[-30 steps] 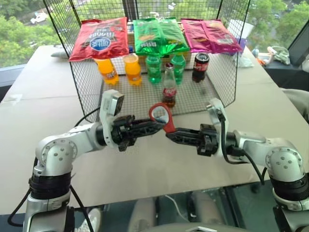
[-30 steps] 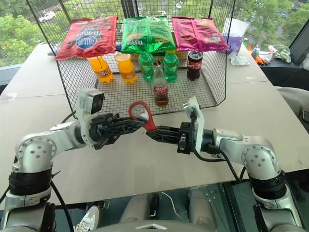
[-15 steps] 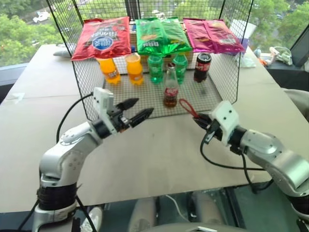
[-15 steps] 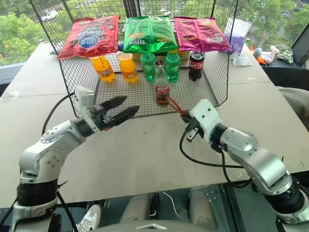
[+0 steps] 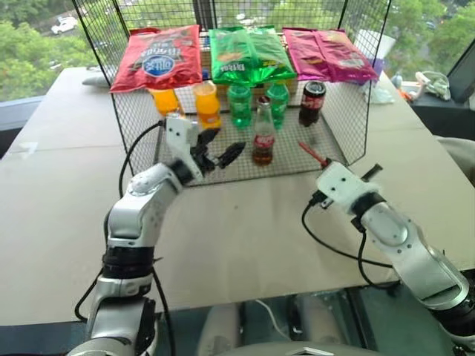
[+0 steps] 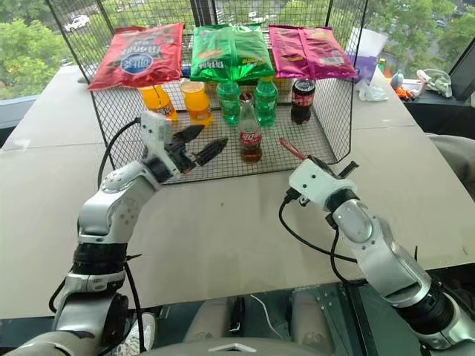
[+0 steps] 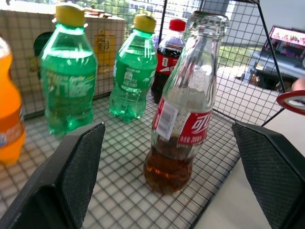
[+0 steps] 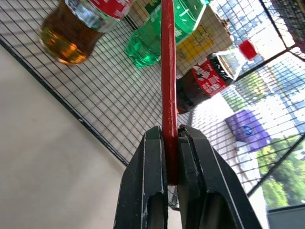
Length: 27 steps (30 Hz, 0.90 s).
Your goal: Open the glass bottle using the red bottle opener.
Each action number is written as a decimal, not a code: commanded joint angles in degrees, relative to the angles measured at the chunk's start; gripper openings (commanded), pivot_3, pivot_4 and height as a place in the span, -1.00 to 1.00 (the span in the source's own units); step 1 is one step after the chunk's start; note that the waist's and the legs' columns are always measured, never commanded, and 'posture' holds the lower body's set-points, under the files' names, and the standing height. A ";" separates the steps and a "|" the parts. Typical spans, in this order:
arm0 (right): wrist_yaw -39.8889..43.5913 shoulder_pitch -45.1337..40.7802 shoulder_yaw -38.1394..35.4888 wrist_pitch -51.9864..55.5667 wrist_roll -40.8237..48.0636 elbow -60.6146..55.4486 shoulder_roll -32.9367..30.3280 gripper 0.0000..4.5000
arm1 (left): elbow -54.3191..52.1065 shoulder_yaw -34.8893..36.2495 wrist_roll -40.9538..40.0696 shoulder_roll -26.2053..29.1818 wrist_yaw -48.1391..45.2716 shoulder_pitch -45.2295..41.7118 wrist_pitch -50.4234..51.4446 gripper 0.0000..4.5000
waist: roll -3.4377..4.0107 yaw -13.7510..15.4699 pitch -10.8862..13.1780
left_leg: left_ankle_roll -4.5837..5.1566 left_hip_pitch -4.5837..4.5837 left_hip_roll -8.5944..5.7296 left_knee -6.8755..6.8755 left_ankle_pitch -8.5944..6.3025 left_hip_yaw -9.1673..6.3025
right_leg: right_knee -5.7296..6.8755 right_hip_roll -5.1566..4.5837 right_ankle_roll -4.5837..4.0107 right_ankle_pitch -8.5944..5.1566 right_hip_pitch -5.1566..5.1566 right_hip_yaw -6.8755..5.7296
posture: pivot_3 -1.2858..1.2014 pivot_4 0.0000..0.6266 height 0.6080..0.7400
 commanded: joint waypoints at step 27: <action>5.74 4.27 -5.46 0.02 -11.50 -3.23 8.86 -1.00 | 35.76 -6.02 14.94 -11.73 -3.58 -20.87 -16.87 0.17 | -0.02 -0.30 0.01 | 0.00 -0.03 -0.01 0.00 0.00 -0.06 | 0.00 0.05 0.23 0.13 0.00 -0.02 | 0.03 -0.52 1.00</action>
